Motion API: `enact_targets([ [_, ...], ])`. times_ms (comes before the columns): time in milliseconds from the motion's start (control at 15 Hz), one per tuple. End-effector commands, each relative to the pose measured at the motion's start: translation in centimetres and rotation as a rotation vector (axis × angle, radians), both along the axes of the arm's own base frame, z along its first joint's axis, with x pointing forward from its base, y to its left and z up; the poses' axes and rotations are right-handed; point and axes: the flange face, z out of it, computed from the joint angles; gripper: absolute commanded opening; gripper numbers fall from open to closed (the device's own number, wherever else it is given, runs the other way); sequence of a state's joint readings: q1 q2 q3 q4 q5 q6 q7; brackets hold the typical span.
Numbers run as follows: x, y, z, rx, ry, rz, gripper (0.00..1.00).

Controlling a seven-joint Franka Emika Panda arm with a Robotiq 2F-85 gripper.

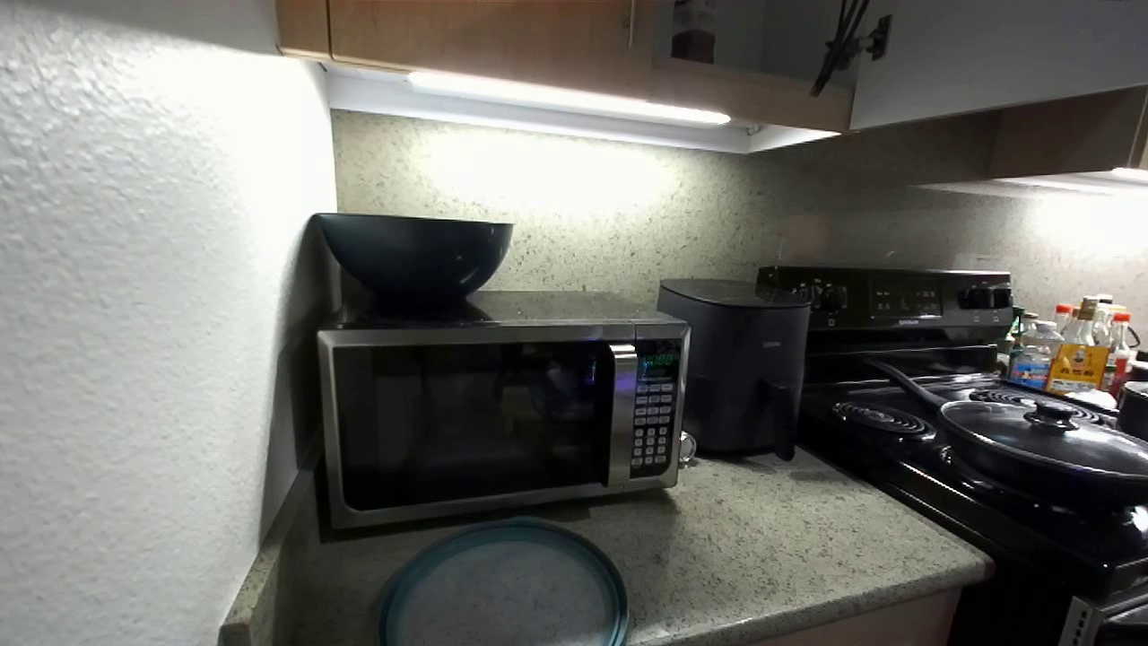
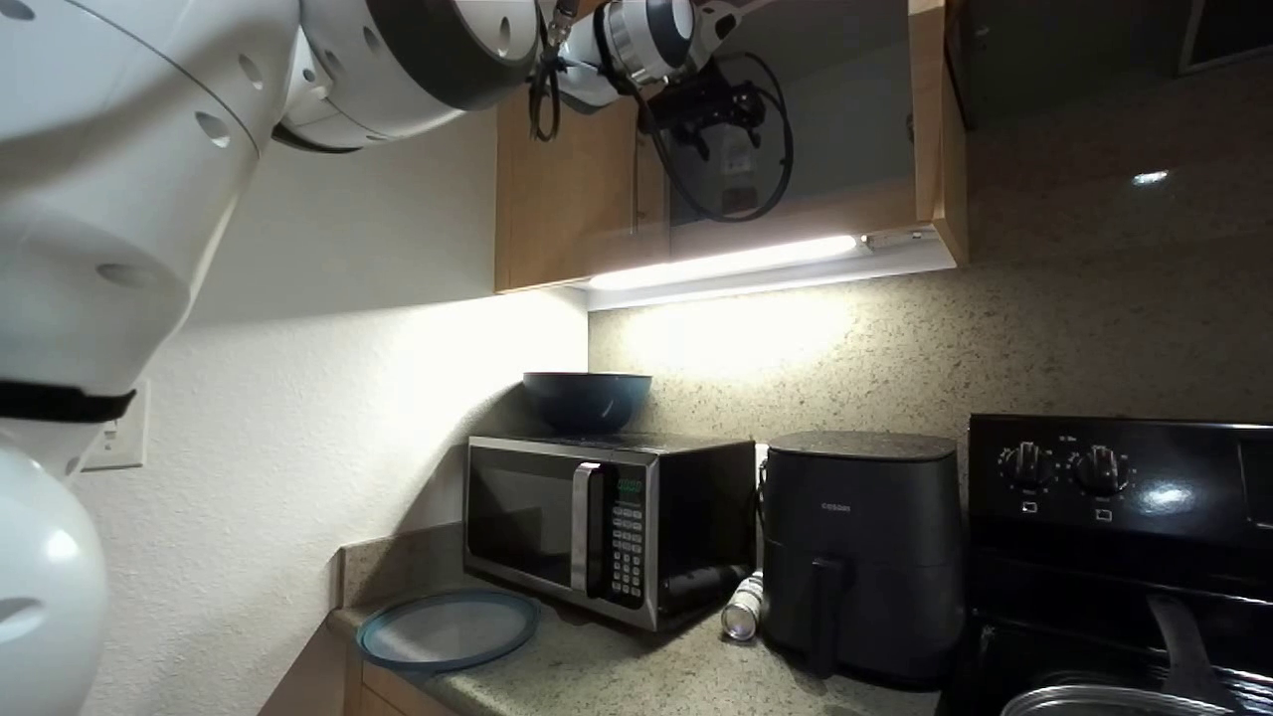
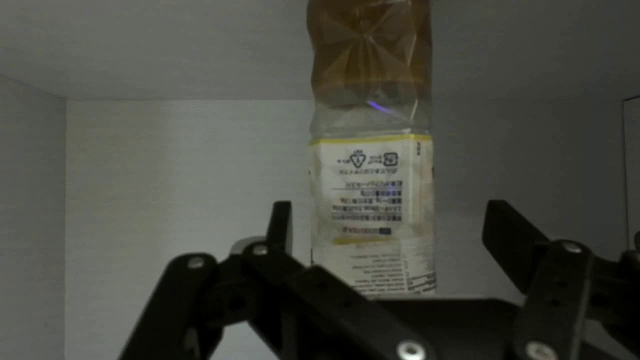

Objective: Remove the bottle from the cabinet and put it on the counter.

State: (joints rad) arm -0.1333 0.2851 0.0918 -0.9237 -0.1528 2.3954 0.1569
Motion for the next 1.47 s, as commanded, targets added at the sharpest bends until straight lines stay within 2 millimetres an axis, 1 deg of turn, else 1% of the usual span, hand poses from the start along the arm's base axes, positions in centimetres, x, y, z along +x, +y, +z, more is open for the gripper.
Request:
enact_targets([
  [0, -0.3, -0.1, 0.4, -0.023, -0.018, 0.038, 1.0],
  [400, 1.4, -1.7, -1.1, -0.008, -0.019, 0.163, 1.0],
  [667, 2.2, -2.4, -1.7, -0.015, -0.019, 0.236, 1.0],
  [733, 2.3, -2.5, -1.7, -0.014, -0.024, 0.249, 0.75],
  [800, 2.3, -2.4, -1.6, -0.018, -0.031, 0.262, 0.73],
  [1133, 2.1, -2.1, -0.9, -0.033, -0.061, 0.32, 0.39],
  [1200, 2.1, -2.0, -0.8, -0.035, -0.065, 0.329, 0.34],
  [1267, 2.1, -1.9, -0.8, -0.036, -0.069, 0.335, 0.3],
  [1400, 2.1, -1.9, -0.7, -0.034, -0.074, 0.342, 0.26],
])
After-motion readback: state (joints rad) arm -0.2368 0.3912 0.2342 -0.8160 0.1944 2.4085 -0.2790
